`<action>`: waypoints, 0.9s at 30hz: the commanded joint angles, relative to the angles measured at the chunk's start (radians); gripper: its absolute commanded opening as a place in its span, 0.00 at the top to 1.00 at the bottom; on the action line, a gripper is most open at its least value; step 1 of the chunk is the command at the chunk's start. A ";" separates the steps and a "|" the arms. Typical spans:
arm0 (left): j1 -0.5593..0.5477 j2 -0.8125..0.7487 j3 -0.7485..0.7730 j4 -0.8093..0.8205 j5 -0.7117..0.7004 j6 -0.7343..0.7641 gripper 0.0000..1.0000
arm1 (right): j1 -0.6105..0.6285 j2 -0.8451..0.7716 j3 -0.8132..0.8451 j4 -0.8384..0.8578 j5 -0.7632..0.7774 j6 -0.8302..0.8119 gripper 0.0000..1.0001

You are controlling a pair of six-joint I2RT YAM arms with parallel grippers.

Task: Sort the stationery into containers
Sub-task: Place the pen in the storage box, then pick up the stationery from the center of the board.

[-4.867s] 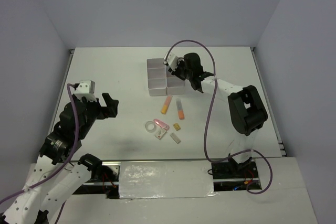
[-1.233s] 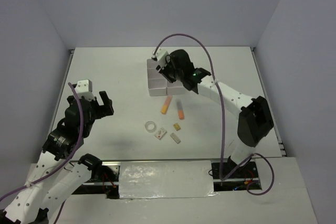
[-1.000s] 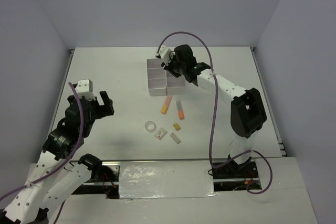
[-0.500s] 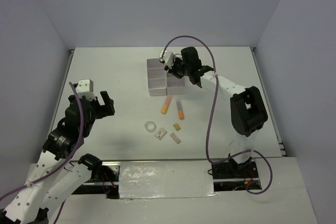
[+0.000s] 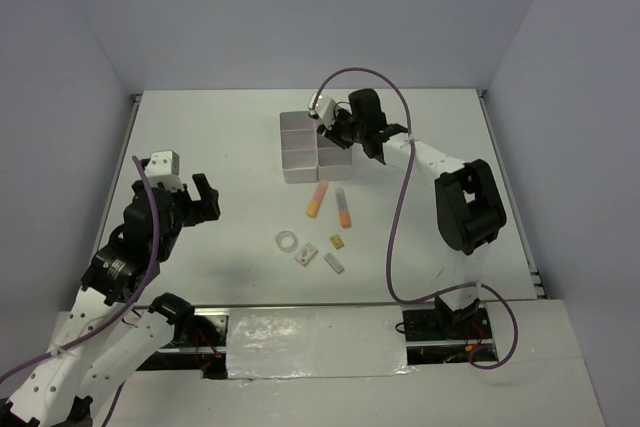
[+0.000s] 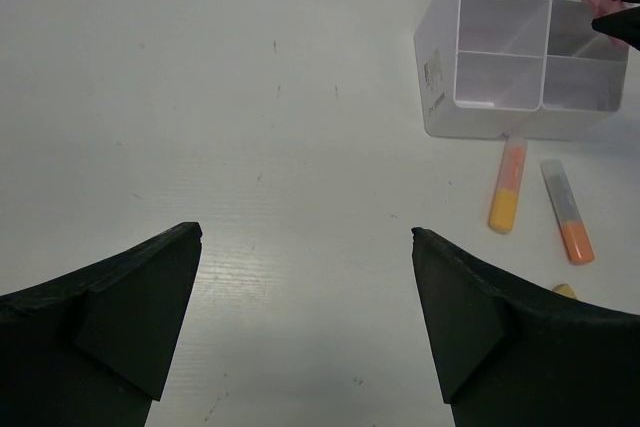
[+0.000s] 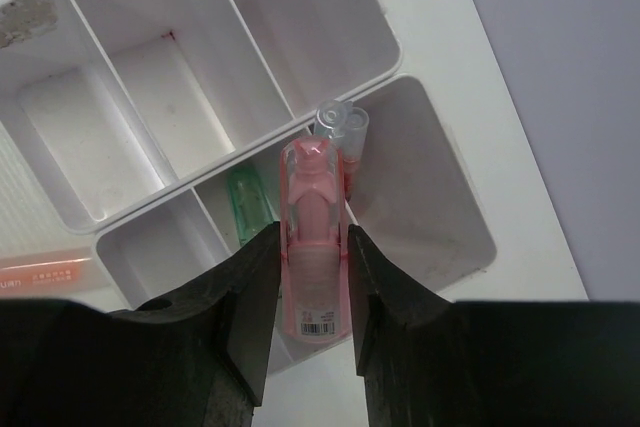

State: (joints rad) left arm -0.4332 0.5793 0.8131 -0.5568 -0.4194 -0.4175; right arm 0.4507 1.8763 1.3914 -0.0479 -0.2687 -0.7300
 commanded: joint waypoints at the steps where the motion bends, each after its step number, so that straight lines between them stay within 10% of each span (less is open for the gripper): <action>1: 0.005 -0.002 0.011 0.043 0.011 0.020 0.01 | -0.006 -0.023 0.017 0.071 -0.023 0.001 0.57; 15: 0.005 -0.019 0.012 0.041 -0.005 0.020 0.01 | -0.007 -0.179 -0.012 0.111 -0.004 0.133 0.42; 18: 0.005 -0.019 0.014 0.032 -0.028 0.013 0.01 | 0.017 -0.252 -0.014 0.086 0.107 0.320 0.01; 27: 0.005 -0.009 0.020 0.020 -0.050 0.000 0.01 | 0.160 -0.541 -0.132 -0.098 0.705 0.716 0.00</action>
State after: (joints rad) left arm -0.4332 0.5674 0.8131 -0.5552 -0.4500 -0.4198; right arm 0.5858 1.3705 1.2808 -0.0399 0.1764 -0.1936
